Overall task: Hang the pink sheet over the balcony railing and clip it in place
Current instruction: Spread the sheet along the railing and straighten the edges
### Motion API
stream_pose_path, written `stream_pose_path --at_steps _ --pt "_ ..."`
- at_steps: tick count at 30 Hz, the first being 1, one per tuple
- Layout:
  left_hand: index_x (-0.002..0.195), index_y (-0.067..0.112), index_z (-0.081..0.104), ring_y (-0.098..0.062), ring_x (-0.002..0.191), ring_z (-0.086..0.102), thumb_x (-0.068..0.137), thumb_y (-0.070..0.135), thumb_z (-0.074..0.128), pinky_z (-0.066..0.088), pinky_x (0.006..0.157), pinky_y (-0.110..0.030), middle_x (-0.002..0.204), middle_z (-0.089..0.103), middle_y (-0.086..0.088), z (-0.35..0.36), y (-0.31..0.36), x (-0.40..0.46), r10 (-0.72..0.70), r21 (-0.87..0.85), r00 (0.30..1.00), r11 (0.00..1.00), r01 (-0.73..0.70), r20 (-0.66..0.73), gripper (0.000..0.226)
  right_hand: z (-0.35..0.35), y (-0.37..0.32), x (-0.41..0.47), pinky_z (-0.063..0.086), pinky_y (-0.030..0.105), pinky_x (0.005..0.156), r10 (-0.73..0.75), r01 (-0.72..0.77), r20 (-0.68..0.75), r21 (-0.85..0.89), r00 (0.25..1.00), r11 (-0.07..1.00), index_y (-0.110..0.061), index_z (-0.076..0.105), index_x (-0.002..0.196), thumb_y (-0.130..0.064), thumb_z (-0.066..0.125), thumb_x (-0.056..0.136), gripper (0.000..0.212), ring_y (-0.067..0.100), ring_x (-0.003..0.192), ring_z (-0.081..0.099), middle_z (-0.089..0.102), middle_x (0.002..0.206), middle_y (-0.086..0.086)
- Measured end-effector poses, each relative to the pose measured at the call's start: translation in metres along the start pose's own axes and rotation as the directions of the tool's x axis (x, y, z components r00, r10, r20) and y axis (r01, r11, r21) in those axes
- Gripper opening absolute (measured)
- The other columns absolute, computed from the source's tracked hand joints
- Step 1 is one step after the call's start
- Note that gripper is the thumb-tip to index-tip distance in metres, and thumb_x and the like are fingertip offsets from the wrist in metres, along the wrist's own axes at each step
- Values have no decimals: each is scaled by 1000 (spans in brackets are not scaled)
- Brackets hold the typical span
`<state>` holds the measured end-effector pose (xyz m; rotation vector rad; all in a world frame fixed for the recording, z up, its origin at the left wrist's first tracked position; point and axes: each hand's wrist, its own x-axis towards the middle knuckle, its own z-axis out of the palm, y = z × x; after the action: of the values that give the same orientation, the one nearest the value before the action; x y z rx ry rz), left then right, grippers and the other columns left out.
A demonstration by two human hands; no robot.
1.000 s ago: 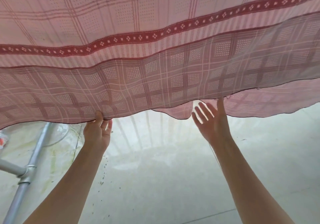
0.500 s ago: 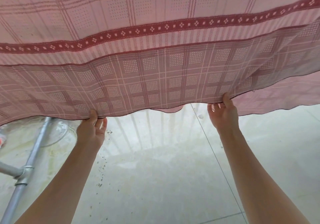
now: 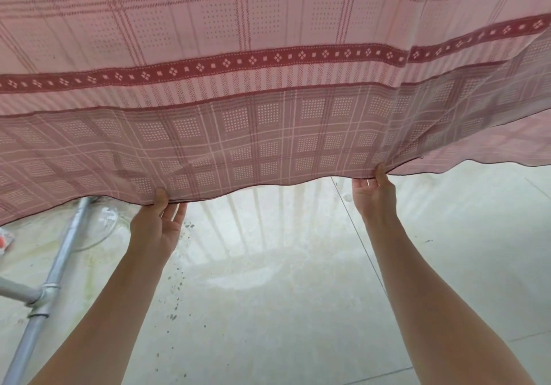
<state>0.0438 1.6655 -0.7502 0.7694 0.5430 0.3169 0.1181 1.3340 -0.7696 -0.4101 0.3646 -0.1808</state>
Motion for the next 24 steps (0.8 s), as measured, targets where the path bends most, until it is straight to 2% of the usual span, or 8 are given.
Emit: stream_pose_path --at_steps 3,7,10,11,15,19,21,24 --pt "97 19 59 -5 76 70 92 9 52 55 64 -28 80 73 10 -2 0 -2 -1 6 1000 1000 1 -3 13 2 3 -2 44 36 96 -12 12 -5 27 1000 1000 -5 50 122 -11 40 99 26 21 125 49 61 108 5" --pt "96 20 58 -6 79 67 93 8 51 54 67 -30 88 70 9 4 -2 -8 -9 1 1000 1000 9 -21 14 -3 -1 -7 40 36 104 -1 0 -80 -14 997 1000 -3 46 129 -12 43 98 32 20 127 47 60 121 9" --pt "95 19 58 -7 83 65 93 9 51 53 69 -32 95 65 5 6 -4 -16 -23 -13 999 1000 22 -36 12 -8 -8 -12 39 37 106 -1 -3 -107 -40 994 999 1 44 132 -11 42 98 36 21 132 42 62 111 16" --pt "95 18 58 -9 84 65 93 9 52 53 70 -32 96 65 4 4 -3 -17 -29 -22 999 999 28 -36 11 -9 -10 -13 40 37 106 4 -8 -100 -44 995 999 -1 47 130 -12 42 98 34 21 130 45 61 118 16" --pt "97 18 59 -9 89 63 94 14 51 51 74 -34 97 65 6 0 1 -25 -40 -61 999 997 40 -3 9 -6 -3 -30 37 37 105 83 -77 70 -92 994 993 -13 57 122 -25 47 96 31 14 122 52 62 125 -2" --pt "99 18 59 -9 91 61 95 17 49 50 74 -32 98 62 5 5 -2 -33 -68 -120 998 991 66 -14 10 6 29 -48 32 44 108 217 -172 93 -348 972 921 -15 34 141 -38 51 90 58 24 135 35 42 141 6" --pt "97 17 59 -9 90 61 95 17 50 50 72 -31 97 62 5 6 -2 -34 -79 -122 997 989 77 -9 10 16 40 -52 32 46 107 314 -266 116 -313 942 912 -26 34 140 -50 56 82 67 22 134 34 41 139 1" --pt "94 16 60 -7 88 63 93 14 52 52 69 -29 92 64 6 2 3 -33 -79 -103 997 992 77 -16 8 22 52 -54 43 46 92 401 -339 207 -279 892 898 -28 38 137 -54 60 71 75 25 125 44 45 138 3"
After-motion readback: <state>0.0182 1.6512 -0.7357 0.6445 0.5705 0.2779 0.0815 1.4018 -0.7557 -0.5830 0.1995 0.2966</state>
